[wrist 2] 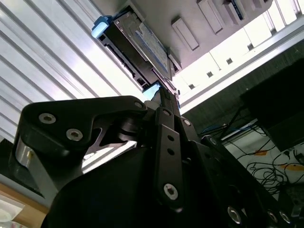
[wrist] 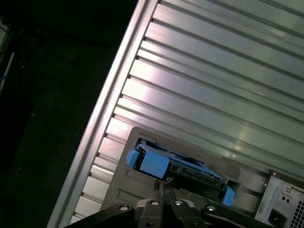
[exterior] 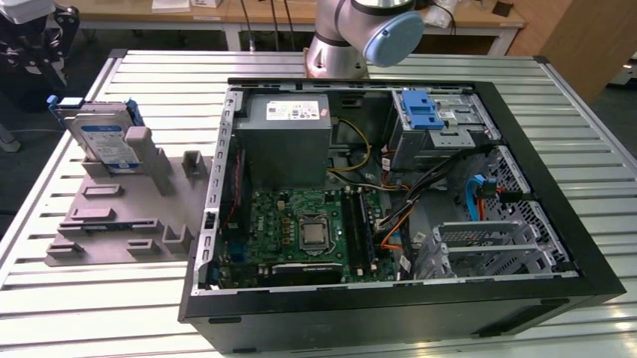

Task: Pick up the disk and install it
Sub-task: 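Pick up the disk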

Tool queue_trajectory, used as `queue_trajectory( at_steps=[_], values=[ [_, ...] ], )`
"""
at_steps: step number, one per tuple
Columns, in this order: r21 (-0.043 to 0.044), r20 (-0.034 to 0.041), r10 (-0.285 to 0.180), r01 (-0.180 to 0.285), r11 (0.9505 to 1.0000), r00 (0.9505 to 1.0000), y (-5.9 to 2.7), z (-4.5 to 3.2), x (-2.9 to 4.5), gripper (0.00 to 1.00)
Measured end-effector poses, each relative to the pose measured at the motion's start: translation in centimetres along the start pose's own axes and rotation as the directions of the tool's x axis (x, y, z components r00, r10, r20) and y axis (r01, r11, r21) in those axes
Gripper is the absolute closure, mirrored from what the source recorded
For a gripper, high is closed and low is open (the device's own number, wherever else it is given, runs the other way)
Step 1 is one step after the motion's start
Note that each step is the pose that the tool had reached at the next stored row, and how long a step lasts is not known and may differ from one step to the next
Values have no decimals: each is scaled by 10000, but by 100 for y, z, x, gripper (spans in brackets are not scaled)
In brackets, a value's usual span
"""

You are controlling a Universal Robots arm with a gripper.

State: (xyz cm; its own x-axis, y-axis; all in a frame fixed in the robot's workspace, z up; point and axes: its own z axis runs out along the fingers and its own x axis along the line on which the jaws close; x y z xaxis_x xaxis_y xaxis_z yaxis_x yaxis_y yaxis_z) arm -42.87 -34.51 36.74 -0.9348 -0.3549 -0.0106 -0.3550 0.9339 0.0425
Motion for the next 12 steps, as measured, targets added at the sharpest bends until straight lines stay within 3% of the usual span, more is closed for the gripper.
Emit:
queue_trajectory(
  at_steps=[12],
  values=[
    [-8,-28,-684,684,9977,9977,0,1,1,89]
  ],
)
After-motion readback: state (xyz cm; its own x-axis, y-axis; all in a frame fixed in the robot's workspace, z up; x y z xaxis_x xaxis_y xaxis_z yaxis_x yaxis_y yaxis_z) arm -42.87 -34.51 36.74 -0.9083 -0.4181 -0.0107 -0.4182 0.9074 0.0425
